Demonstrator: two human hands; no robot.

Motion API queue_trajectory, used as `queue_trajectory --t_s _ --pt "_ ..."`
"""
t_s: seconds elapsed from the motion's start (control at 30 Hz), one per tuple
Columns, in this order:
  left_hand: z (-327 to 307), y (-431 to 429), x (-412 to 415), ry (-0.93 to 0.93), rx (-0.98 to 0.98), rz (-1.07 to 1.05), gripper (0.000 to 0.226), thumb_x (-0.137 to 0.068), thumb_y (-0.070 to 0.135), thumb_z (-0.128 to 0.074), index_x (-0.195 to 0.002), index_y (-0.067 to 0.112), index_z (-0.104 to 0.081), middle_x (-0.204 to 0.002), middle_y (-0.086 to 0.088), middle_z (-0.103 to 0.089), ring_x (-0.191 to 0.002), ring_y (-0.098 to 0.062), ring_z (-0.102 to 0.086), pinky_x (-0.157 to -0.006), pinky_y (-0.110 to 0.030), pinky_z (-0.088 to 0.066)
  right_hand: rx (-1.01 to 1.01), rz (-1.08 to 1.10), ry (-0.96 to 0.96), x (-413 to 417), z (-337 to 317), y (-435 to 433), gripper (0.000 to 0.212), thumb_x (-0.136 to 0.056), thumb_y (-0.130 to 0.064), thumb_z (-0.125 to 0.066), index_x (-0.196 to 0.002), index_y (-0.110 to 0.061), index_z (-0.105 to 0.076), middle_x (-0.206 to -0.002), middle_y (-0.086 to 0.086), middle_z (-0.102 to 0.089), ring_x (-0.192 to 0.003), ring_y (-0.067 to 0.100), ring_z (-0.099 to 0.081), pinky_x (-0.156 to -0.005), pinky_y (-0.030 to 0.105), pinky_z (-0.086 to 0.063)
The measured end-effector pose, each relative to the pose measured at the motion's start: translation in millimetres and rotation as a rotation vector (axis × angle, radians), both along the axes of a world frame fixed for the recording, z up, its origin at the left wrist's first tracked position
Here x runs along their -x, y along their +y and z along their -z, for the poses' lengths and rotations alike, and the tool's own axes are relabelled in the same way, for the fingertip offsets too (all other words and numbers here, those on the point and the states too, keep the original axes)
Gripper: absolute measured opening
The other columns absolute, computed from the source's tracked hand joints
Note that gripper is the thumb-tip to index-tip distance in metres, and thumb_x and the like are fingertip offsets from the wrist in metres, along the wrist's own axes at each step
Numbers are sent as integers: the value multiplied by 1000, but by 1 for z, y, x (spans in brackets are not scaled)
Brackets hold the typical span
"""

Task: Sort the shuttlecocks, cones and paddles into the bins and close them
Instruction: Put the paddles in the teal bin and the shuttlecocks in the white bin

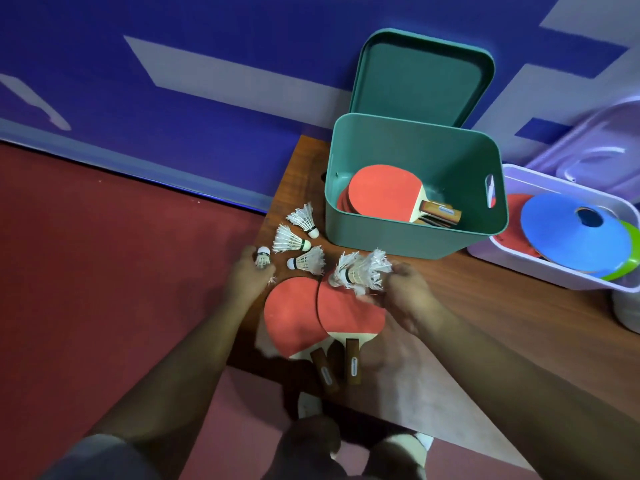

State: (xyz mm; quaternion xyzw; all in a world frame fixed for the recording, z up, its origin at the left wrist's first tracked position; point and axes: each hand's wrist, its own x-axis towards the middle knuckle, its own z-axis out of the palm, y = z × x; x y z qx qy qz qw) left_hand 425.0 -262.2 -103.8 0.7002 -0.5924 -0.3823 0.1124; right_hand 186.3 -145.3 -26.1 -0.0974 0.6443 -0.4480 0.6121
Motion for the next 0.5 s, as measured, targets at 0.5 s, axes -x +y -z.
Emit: queue_trajectory --t_s 0.5 --pt "-38 62 88 907 -451 -142 4 -95 22 -60 -96 17 -60 -93 4 -64 -91 -19 -65 -76 -26 -49 126 35 8 16 -13 3 39 -92 8 -47 -125 -9 -59 -114 18 -70 -93 33 -67 -90 53 -52"
